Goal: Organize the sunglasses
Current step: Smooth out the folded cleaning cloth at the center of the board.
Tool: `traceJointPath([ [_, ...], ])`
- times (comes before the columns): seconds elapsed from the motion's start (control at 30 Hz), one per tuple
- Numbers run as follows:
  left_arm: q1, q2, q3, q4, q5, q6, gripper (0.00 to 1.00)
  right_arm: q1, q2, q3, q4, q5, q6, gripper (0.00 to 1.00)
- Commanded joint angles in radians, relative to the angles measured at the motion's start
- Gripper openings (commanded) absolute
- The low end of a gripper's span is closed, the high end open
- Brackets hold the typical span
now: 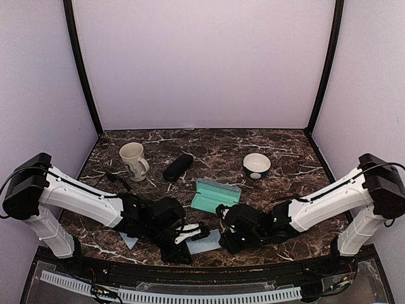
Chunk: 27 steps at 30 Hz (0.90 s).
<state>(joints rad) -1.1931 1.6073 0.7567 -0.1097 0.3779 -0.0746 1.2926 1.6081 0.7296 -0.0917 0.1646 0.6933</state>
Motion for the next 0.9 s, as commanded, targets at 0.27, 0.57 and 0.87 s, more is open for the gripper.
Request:
traceJointPath([
  [0.27,0.019,-0.095,0.005,0.012,0.011,-0.027,0.29,-0.002,-0.007,0.018,-0.164,0.092,-0.008,0.32],
  [0.57,0.099,-0.200,-0.036,0.047,-0.125,-0.127,0.34,-0.016,-0.145,-0.023,-0.062,0.067,-0.021,0.32],
  [0.87,0.128,-0.159,-0.033,-0.013,-0.267,-0.139,0.30,-0.023,-0.108,0.016,0.065,-0.095,-0.090,0.31],
])
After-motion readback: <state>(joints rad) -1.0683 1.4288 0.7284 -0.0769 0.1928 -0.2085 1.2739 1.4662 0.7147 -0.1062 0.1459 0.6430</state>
